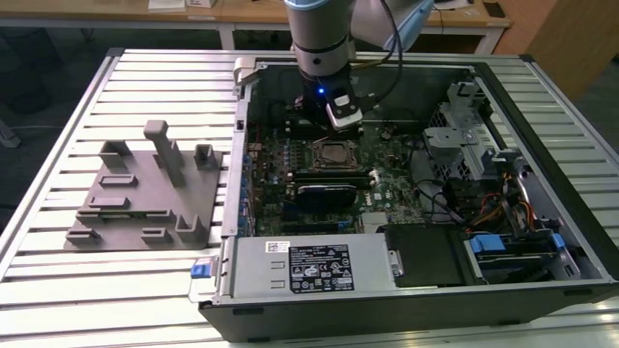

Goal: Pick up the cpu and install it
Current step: 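Install the first cpu locking lever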

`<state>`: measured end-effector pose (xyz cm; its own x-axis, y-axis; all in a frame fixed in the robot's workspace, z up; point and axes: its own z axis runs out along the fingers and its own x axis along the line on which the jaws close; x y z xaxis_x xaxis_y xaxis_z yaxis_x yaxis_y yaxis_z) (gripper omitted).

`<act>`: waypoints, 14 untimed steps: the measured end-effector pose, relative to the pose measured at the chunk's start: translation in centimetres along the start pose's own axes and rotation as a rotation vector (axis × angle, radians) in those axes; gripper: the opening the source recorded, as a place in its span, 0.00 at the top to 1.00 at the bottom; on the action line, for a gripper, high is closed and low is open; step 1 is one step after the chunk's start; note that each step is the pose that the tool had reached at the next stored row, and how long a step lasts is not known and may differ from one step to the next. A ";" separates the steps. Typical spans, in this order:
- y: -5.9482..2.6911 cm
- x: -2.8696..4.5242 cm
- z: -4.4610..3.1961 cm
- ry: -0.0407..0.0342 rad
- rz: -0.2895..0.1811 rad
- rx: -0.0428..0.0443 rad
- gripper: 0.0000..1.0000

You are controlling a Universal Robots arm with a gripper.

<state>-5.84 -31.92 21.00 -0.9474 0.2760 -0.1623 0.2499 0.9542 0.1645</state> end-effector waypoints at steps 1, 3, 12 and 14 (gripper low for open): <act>0.12 0.04 0.04 -0.0010 0.001 0.0029 0.89; 0.35 0.11 0.10 -0.0031 0.003 0.0090 0.89; 0.63 0.22 0.18 -0.0106 0.007 0.0150 0.89; 0.60 0.28 0.25 -0.0292 0.007 0.0100 0.89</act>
<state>-5.90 -31.24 20.81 -0.9394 0.2857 -0.1895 0.2585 0.9533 0.1559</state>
